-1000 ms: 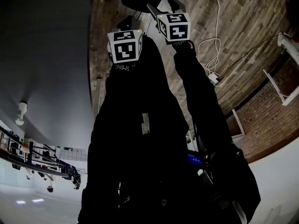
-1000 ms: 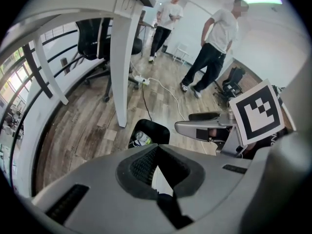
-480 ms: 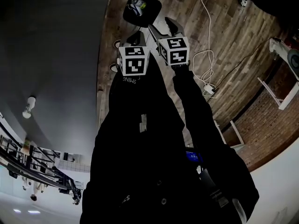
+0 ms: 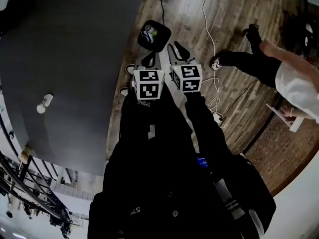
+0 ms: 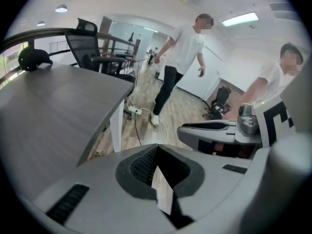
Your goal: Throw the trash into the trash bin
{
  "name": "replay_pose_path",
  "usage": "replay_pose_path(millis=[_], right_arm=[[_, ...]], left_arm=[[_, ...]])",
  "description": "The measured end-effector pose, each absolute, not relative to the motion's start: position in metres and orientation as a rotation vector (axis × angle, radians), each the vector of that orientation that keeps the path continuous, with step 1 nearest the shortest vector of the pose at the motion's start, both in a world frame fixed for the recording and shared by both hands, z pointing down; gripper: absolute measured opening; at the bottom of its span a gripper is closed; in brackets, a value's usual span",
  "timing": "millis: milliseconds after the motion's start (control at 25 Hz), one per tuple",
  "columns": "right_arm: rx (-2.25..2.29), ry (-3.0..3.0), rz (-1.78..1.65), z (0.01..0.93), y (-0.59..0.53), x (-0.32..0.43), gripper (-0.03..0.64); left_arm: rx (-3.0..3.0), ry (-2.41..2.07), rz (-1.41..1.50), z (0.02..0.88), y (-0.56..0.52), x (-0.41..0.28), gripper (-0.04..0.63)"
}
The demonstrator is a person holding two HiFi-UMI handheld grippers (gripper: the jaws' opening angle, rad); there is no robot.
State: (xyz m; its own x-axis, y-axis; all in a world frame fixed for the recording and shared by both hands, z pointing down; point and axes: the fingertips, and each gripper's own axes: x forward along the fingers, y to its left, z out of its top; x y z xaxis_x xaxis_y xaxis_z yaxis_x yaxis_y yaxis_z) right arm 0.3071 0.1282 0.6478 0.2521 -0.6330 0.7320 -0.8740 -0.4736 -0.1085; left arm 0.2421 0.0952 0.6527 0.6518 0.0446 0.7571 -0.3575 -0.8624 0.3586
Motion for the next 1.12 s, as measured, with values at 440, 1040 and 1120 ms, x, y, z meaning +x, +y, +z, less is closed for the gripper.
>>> replay_pose_path(millis=[440, 1040, 1120], right_arm=[[2.088, -1.649, 0.81, 0.522, 0.054, 0.241, 0.015], [1.679, -2.235, 0.5, 0.383, -0.078, 0.014, 0.015], [1.618, -2.298, 0.461, 0.367, -0.092, -0.015, 0.015]], left_arm=[[2.426, -0.567, 0.866, 0.531, 0.013, 0.165, 0.0], [2.294, -1.183, 0.525, 0.406, -0.087, -0.065, 0.0], [2.257, -1.262, 0.487, 0.395, -0.096, -0.098, 0.0]])
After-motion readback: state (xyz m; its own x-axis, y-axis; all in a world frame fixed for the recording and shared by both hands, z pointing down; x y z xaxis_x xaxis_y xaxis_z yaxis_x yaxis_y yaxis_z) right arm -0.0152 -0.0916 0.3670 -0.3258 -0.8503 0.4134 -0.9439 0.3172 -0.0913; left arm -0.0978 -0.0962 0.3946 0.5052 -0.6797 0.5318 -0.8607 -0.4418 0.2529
